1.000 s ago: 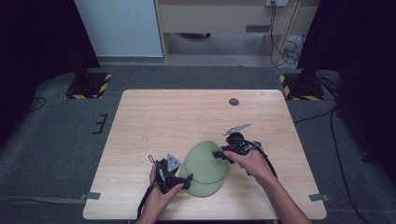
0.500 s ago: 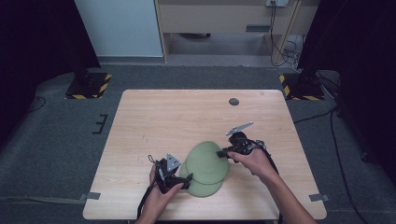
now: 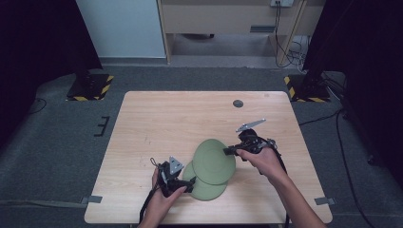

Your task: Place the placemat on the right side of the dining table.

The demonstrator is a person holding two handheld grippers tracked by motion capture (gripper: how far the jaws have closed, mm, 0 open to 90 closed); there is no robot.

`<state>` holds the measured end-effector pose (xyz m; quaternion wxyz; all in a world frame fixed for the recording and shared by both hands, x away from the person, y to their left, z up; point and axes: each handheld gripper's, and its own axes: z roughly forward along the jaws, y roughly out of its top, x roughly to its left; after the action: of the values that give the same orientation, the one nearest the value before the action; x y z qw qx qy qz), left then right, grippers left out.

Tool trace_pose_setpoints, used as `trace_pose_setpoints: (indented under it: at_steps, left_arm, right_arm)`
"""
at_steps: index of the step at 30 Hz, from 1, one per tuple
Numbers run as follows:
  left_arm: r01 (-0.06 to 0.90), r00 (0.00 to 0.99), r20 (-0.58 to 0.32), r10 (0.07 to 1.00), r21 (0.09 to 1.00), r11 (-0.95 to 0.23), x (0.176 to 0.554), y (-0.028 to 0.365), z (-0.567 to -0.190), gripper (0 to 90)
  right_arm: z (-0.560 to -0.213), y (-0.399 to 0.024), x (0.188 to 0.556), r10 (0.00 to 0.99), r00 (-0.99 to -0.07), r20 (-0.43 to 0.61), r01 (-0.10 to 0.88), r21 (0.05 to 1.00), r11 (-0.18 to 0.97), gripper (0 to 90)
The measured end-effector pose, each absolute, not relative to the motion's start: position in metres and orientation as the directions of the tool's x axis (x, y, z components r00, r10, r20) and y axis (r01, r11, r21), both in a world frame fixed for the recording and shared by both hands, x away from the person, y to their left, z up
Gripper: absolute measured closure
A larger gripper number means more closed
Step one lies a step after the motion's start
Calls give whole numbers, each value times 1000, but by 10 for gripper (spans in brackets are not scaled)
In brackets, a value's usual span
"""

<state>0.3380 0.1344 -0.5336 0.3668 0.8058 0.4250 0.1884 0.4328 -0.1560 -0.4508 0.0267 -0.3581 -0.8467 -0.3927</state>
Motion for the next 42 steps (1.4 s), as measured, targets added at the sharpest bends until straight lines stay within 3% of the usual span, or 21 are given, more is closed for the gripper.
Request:
trace_pose_setpoints:
  at_steps: [14,42]
  left_arm:
    - [550,532,-48,846,779,-302,345,162,-522,20]
    - [585,443,-29,896,766,-265,357,208,-522,21]
  right_arm:
    - [-408,-157,432,587,-723,365,630,697,342,859]
    - [-394,-151,440,615,-709,345,629,705,329,860]
